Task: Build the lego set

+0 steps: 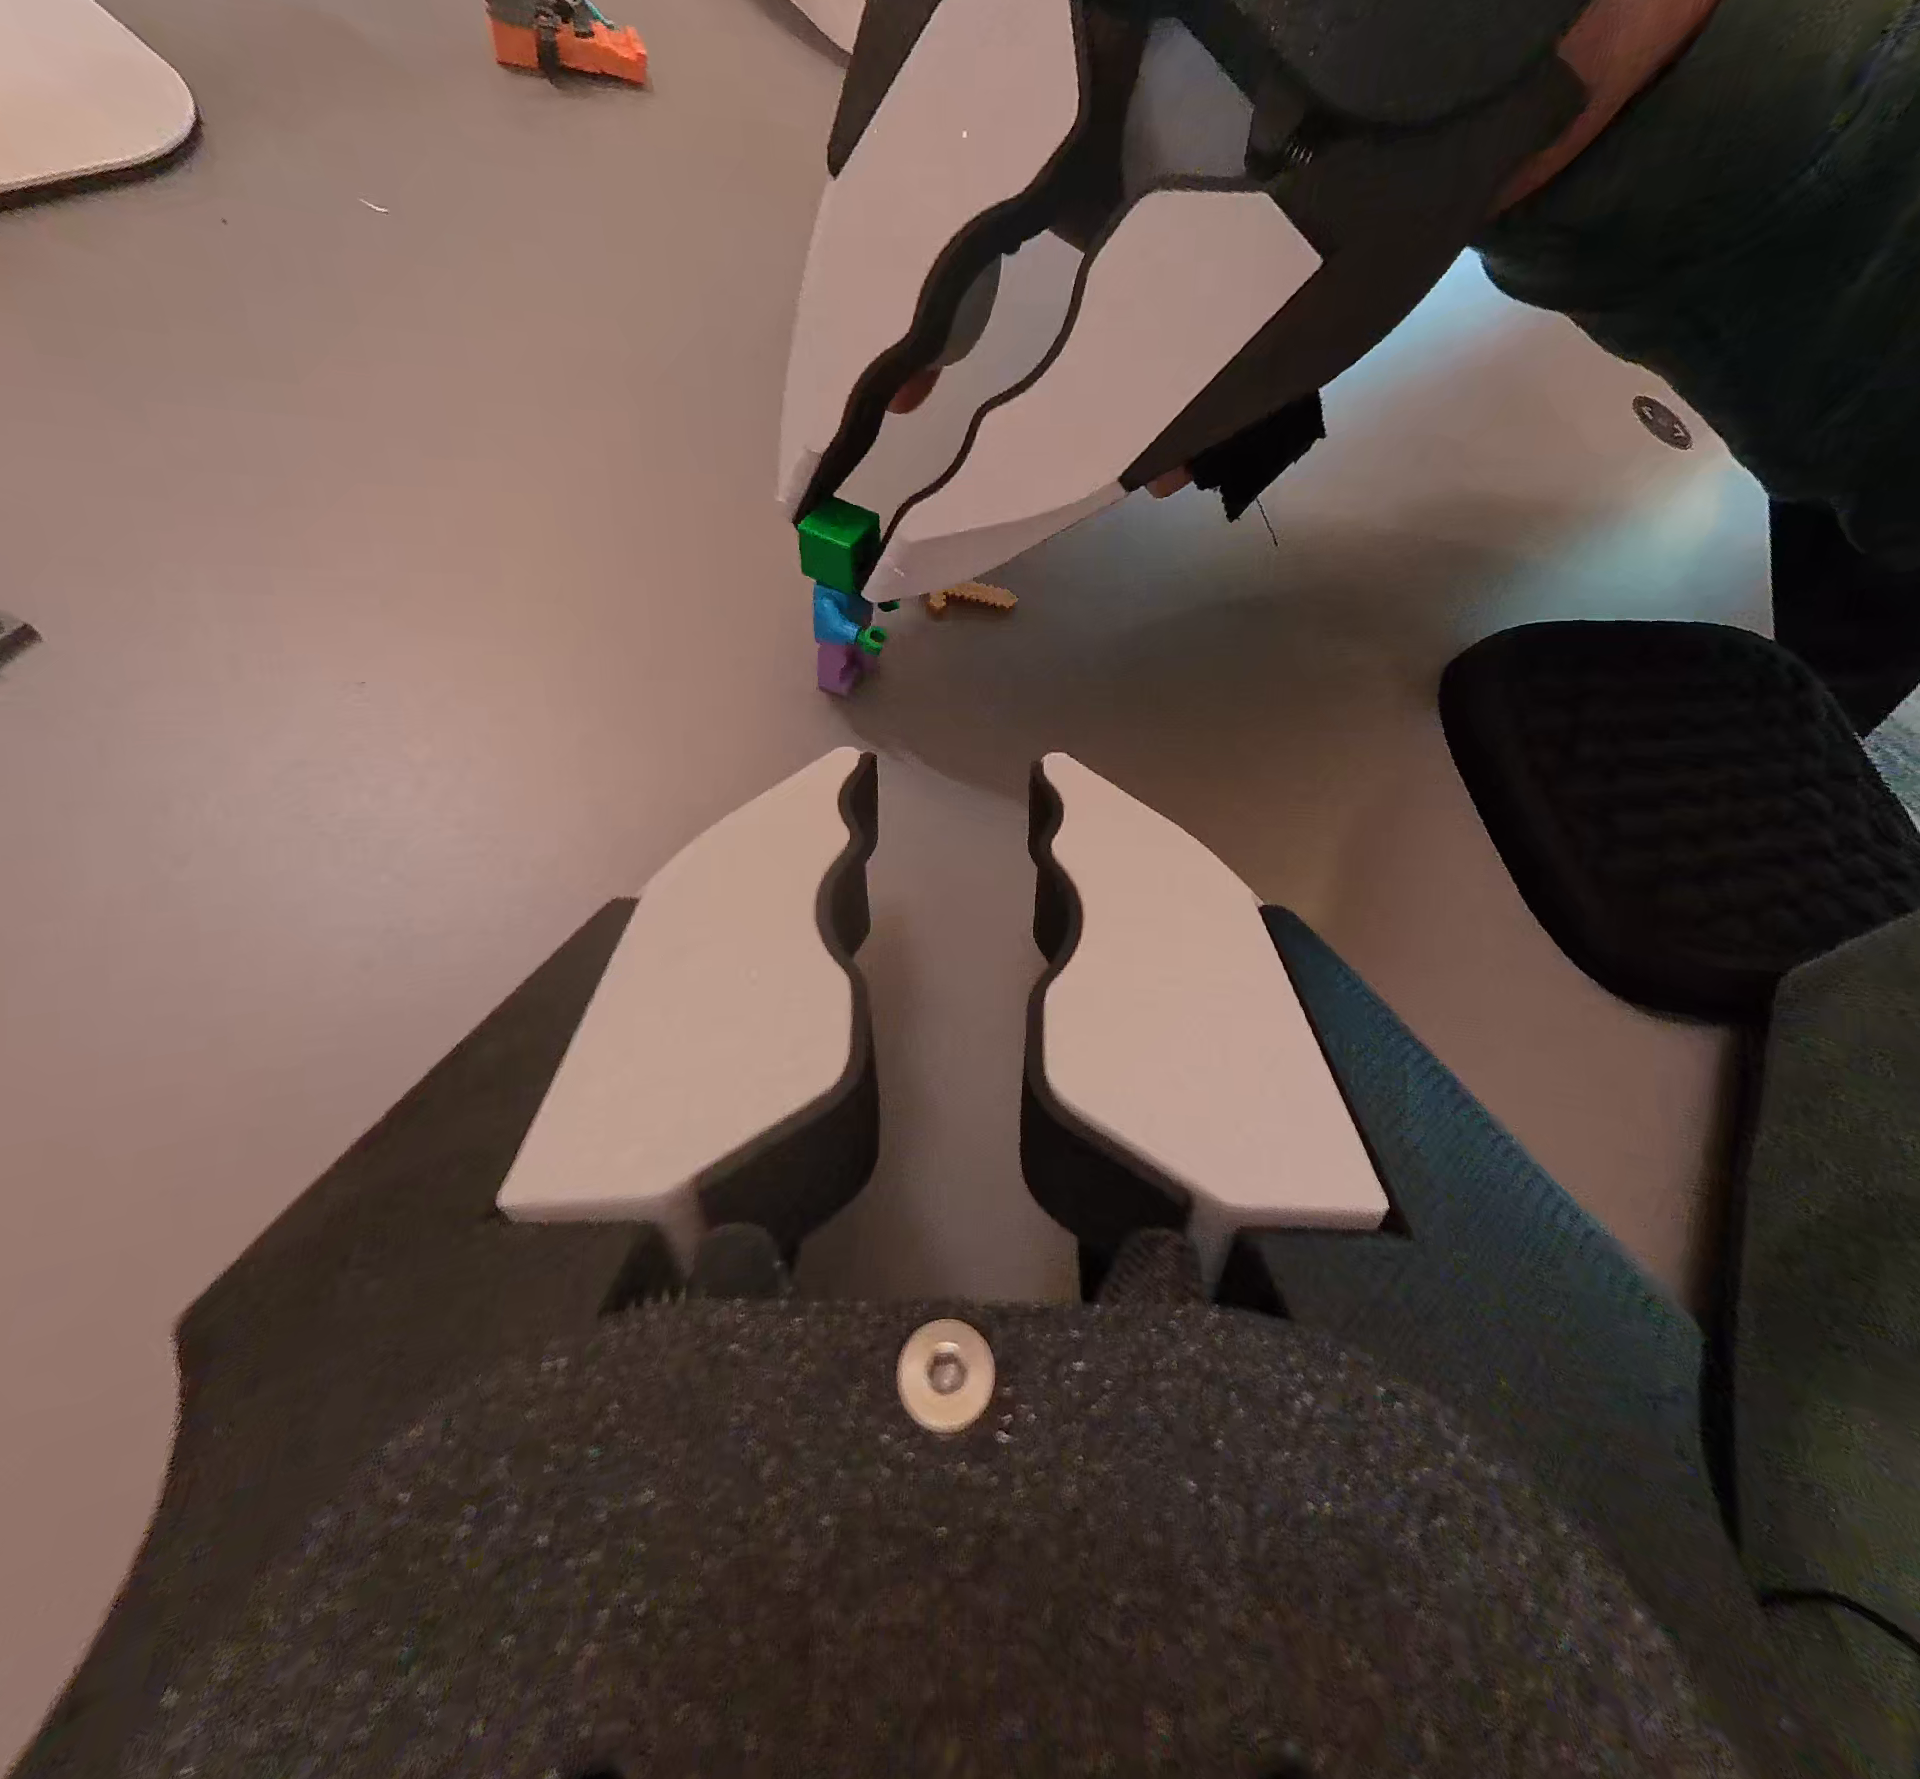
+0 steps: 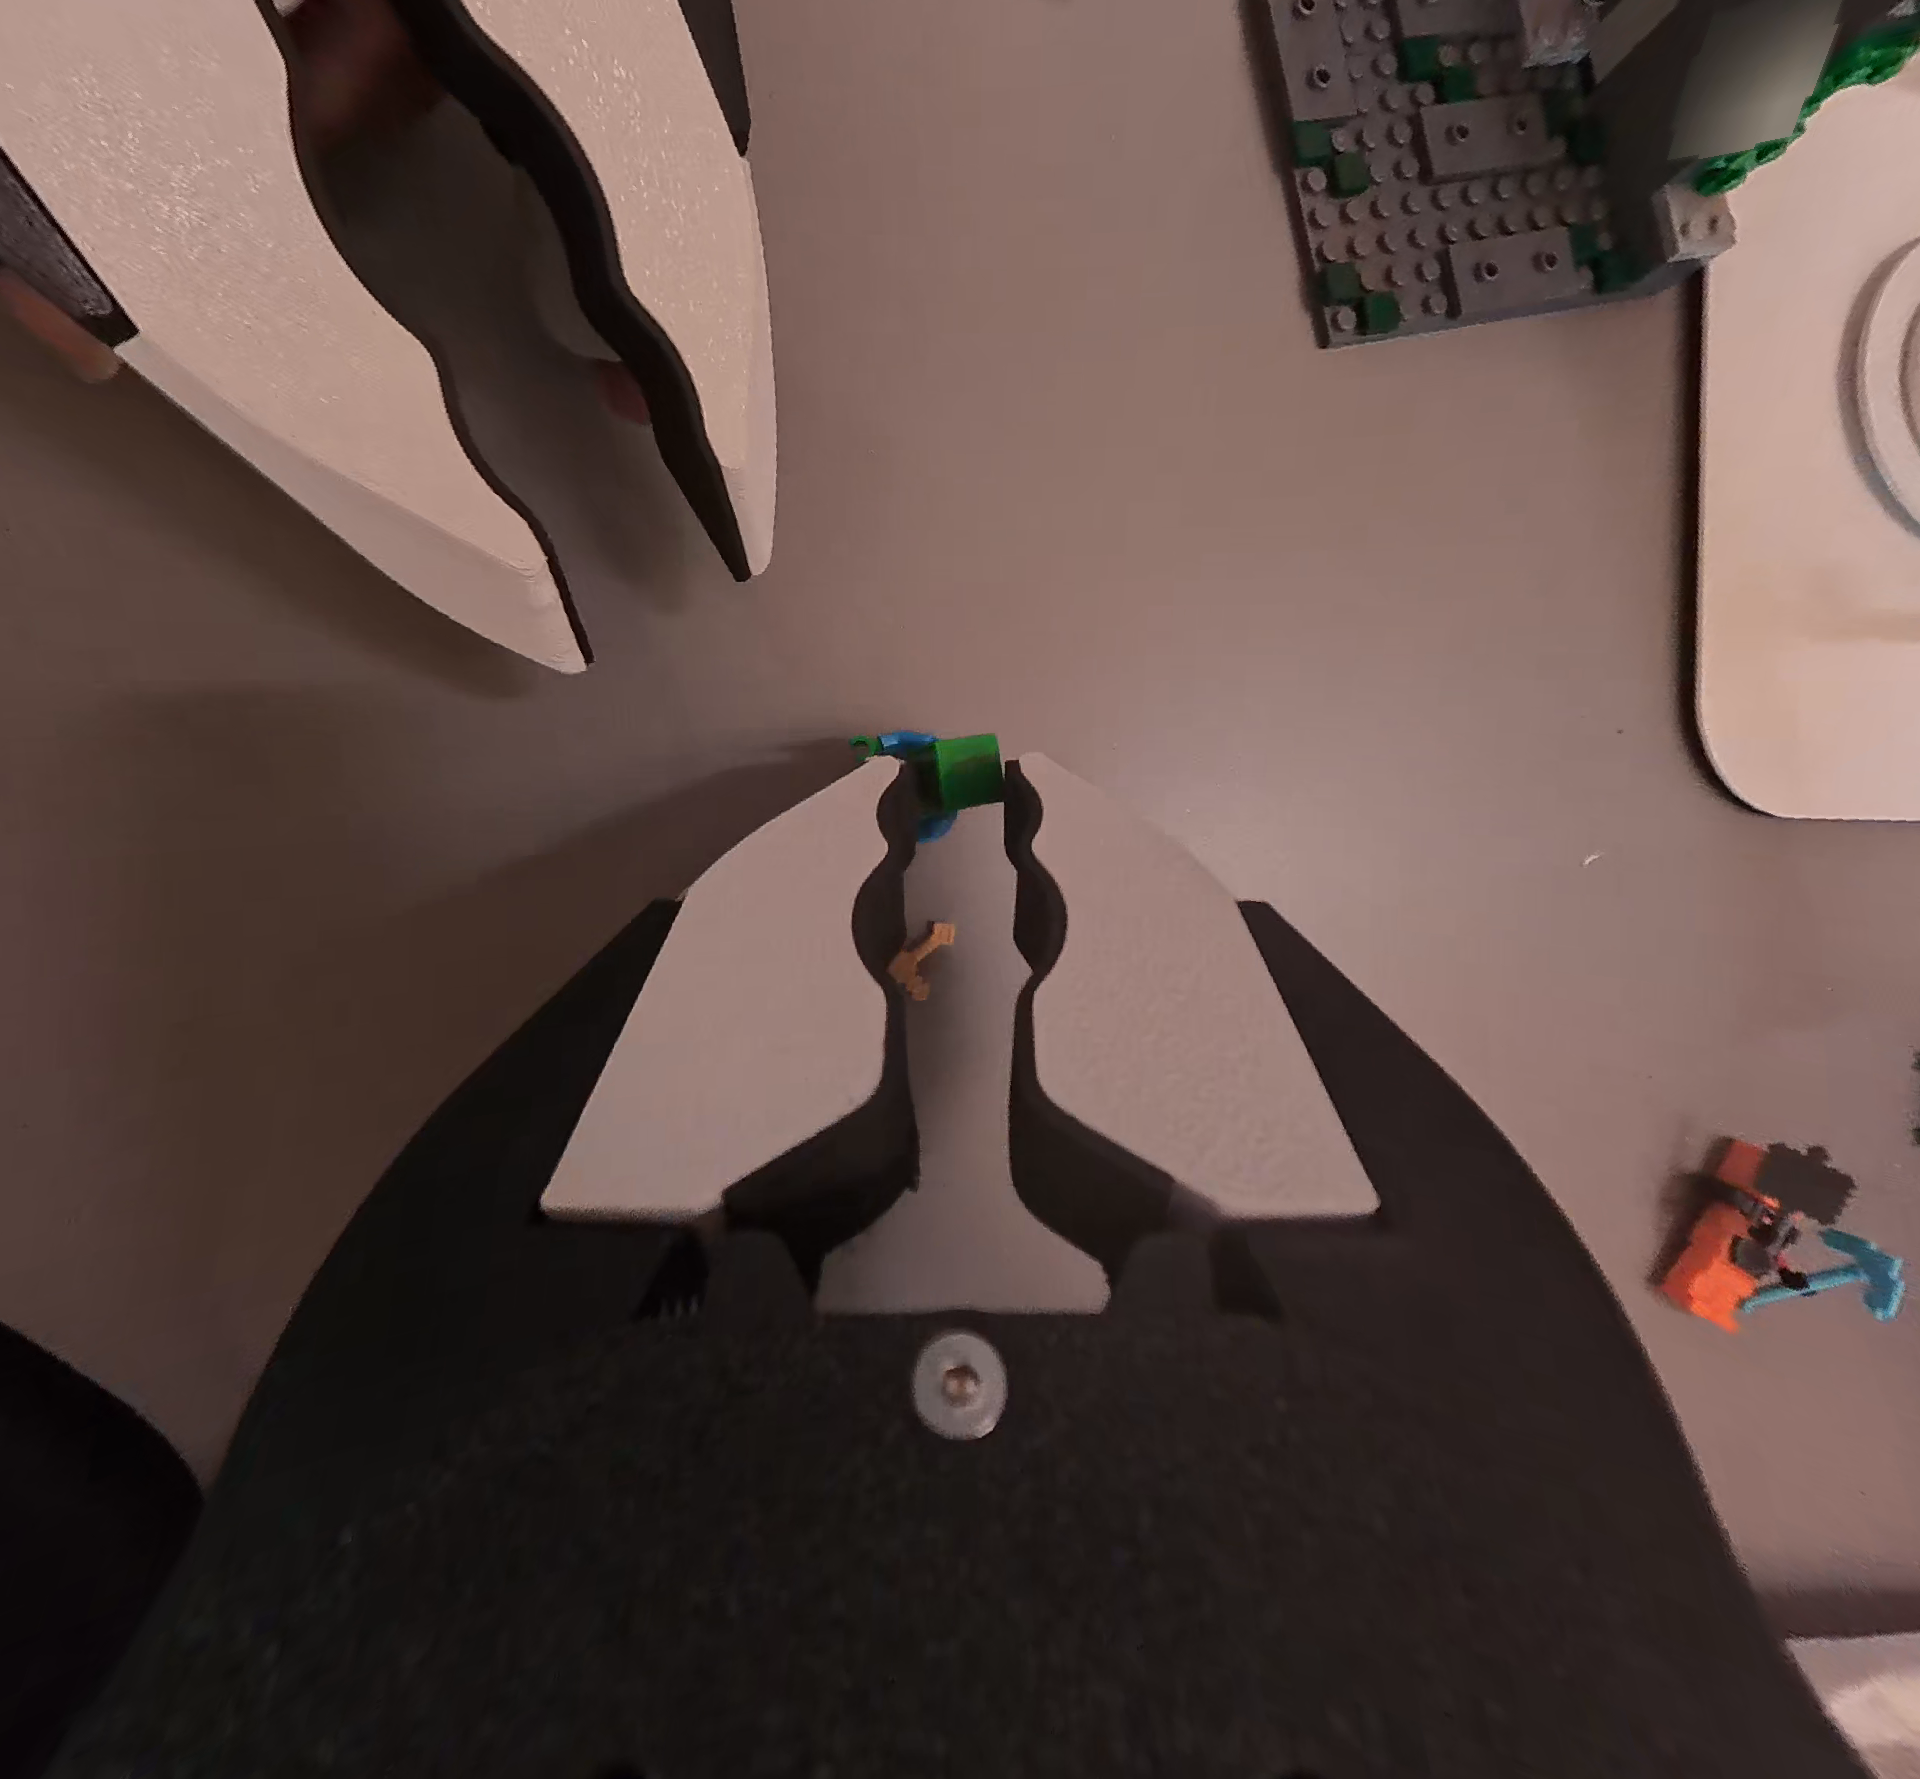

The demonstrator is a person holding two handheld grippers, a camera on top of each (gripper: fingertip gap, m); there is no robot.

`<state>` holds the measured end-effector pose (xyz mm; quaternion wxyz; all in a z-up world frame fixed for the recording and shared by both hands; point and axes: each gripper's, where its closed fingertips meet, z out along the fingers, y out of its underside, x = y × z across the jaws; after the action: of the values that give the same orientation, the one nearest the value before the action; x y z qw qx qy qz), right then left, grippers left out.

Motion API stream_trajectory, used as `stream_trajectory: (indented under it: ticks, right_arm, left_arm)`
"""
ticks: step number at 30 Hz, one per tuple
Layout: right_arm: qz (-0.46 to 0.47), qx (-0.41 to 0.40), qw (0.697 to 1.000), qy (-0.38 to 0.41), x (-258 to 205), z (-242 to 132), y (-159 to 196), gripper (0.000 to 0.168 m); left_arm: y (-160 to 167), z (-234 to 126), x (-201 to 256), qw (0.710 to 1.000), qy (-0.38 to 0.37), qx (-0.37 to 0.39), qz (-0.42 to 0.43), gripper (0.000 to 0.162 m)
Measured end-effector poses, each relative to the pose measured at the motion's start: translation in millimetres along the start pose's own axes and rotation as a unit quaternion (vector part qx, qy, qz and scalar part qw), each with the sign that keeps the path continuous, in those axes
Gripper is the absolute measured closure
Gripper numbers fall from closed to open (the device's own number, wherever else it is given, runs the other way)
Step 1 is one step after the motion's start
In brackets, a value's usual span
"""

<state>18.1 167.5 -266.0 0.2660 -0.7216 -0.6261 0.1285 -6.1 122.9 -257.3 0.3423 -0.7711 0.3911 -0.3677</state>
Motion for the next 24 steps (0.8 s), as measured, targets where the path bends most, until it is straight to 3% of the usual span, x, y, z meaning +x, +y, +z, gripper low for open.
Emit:
stream_trajectory:
  ticks: [24]
  right_arm:
    - [-0.006, 0.008, 1.000, -0.005, -9.6, -5.3, -1.2, 0.150]
  left_arm:
    - [6.1, 5.2, 4.0, 1.000, 0.004, -0.011, 0.011, 0.136]
